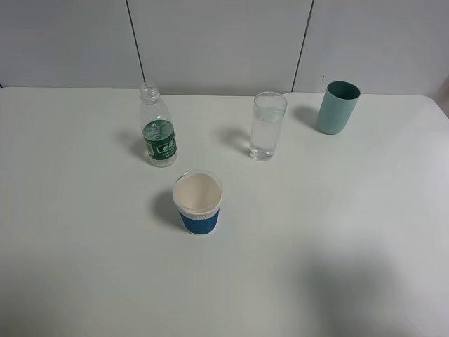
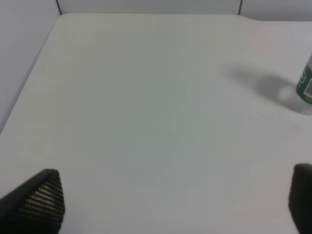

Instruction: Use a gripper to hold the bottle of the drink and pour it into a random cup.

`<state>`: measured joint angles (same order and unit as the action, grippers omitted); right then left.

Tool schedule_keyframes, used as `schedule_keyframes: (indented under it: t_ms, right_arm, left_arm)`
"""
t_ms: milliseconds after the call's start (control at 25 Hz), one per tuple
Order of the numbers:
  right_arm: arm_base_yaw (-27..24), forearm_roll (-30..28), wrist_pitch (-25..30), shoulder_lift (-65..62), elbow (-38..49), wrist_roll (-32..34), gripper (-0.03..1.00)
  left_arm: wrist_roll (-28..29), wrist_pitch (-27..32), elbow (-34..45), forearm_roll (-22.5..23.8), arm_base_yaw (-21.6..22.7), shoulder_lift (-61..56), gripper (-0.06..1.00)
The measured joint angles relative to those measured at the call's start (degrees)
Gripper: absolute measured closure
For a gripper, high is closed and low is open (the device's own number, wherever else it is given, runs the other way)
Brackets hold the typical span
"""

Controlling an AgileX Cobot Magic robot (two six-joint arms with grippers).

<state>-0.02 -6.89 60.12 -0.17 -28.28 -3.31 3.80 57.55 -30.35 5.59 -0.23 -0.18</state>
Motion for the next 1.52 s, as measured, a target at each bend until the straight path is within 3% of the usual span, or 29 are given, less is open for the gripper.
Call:
schedule_keyframes:
  t_ms: [280, 1520]
  right_arm:
    - [0.0, 0.0, 0.0, 0.0, 0.0, 0.0, 0.23]
    - [0.0, 0.0, 0.0, 0.0, 0.0, 0.0, 0.23]
  left_arm:
    - [0.0, 2.8, 1.3, -1.4, 0.0, 0.0, 0.03]
    - [0.0, 2.8, 1.3, -1.5, 0.0, 0.0, 0.03]
